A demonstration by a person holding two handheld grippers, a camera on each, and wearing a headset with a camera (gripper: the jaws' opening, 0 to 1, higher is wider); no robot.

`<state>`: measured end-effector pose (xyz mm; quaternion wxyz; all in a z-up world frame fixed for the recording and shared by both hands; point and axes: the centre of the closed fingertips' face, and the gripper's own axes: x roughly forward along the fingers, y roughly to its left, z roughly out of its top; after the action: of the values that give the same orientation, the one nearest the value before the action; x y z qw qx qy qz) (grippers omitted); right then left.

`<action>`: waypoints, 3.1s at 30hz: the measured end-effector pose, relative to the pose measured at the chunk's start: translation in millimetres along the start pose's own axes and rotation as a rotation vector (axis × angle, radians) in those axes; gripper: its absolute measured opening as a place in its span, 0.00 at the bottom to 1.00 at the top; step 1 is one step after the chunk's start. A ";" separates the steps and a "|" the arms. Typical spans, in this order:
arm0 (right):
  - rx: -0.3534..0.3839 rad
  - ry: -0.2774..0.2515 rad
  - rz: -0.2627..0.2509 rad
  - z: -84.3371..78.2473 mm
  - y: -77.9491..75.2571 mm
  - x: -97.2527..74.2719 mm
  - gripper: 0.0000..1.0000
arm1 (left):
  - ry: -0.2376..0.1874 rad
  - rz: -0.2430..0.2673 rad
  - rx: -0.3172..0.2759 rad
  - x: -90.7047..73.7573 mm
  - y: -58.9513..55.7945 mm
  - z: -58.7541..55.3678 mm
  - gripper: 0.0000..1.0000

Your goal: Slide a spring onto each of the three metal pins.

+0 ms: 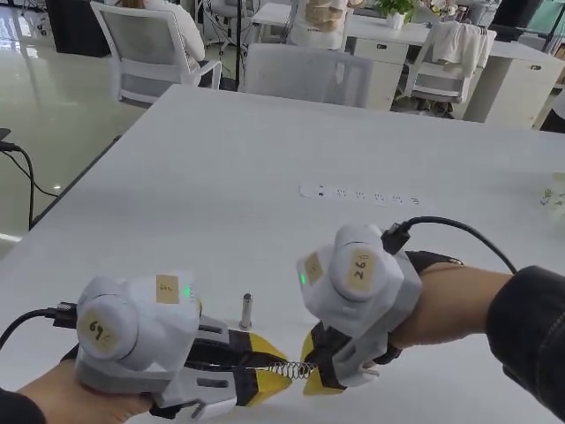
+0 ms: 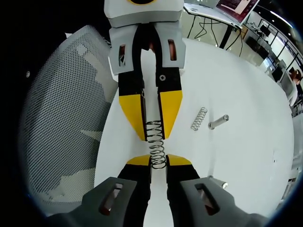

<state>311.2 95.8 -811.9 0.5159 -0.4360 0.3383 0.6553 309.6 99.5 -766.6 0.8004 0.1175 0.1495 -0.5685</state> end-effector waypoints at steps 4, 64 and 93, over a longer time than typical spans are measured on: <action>-0.008 -0.002 -0.006 0.0 0.2 -1.6 0.08 | 0.000 0.001 -0.002 0.5 0.2 -0.7 0.02; -0.014 -0.070 0.004 41.2 7.2 -24.0 0.08 | 0.039 -0.023 -0.054 3.5 -3.8 -17.5 0.10; 0.028 -0.028 -0.015 12.9 2.1 -28.3 0.08 | 0.034 0.094 -0.156 -16.1 17.9 -30.7 0.48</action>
<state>308.8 96.0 -780.8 0.5316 -0.4220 0.3370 0.6525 318.3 130.4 -788.7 0.8304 0.0713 0.2010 -0.5148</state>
